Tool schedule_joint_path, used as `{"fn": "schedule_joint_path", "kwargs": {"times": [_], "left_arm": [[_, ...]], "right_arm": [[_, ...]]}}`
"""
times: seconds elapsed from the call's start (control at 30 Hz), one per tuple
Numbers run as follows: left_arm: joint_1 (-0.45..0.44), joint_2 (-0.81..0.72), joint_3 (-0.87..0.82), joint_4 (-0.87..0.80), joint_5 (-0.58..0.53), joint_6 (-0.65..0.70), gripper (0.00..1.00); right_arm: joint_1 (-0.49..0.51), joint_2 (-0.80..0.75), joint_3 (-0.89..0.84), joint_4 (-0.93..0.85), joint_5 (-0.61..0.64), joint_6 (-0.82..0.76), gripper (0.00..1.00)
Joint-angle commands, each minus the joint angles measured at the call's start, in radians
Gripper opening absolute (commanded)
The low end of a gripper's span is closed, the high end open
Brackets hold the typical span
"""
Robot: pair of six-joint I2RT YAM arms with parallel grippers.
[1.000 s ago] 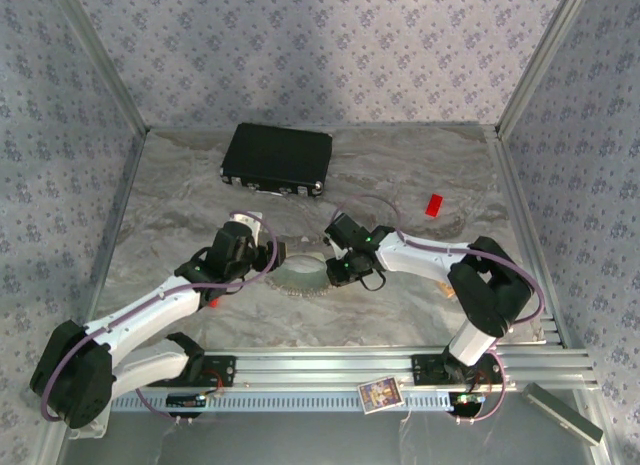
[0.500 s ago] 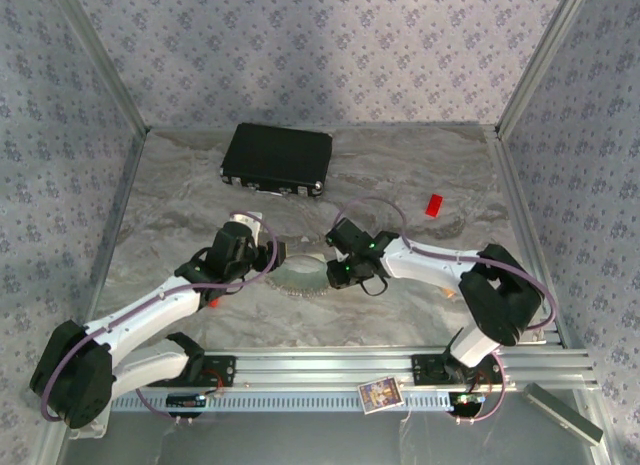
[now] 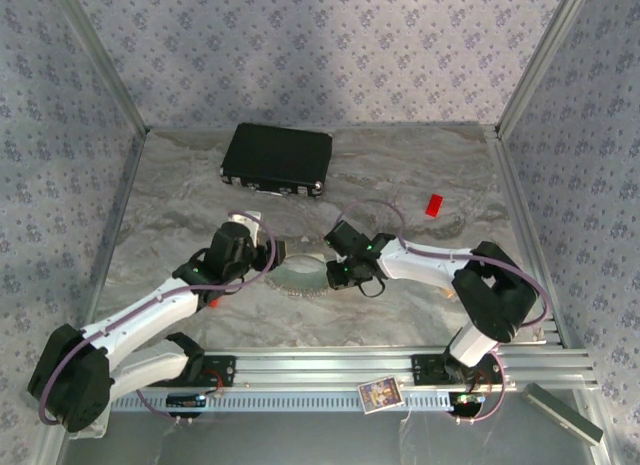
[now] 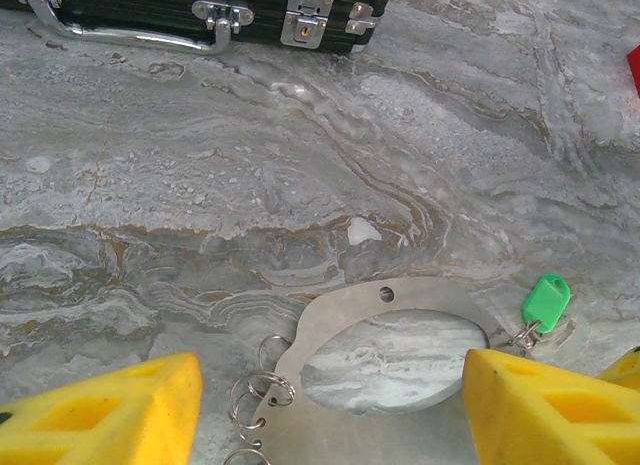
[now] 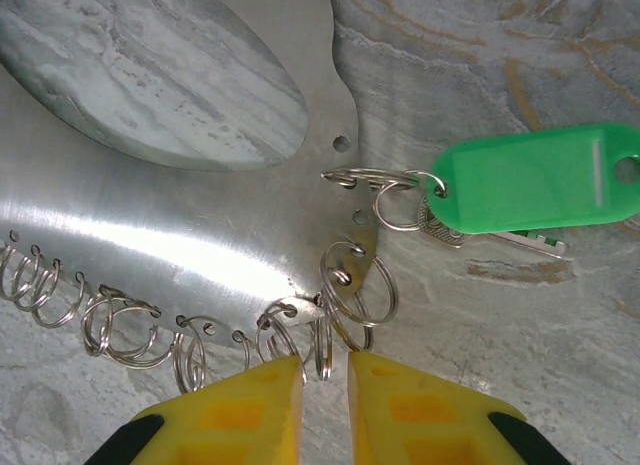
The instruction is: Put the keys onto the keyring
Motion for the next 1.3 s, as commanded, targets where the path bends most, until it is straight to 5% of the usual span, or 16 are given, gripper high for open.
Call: {"fn": "schedule_joint_path", "kwargs": {"times": [0.0, 1.27], "left_arm": [[0.004, -0.010, -0.007, 0.011, 0.004, -0.007, 0.69], [0.004, -0.004, -0.009, 0.014, 0.006, -0.008, 0.69]], "right_arm": [[0.001, 0.025, 0.002, -0.005, 0.027, 0.020, 0.20], [-0.006, 0.065, 0.031, 0.067, 0.001, 0.014, 0.18]]}}
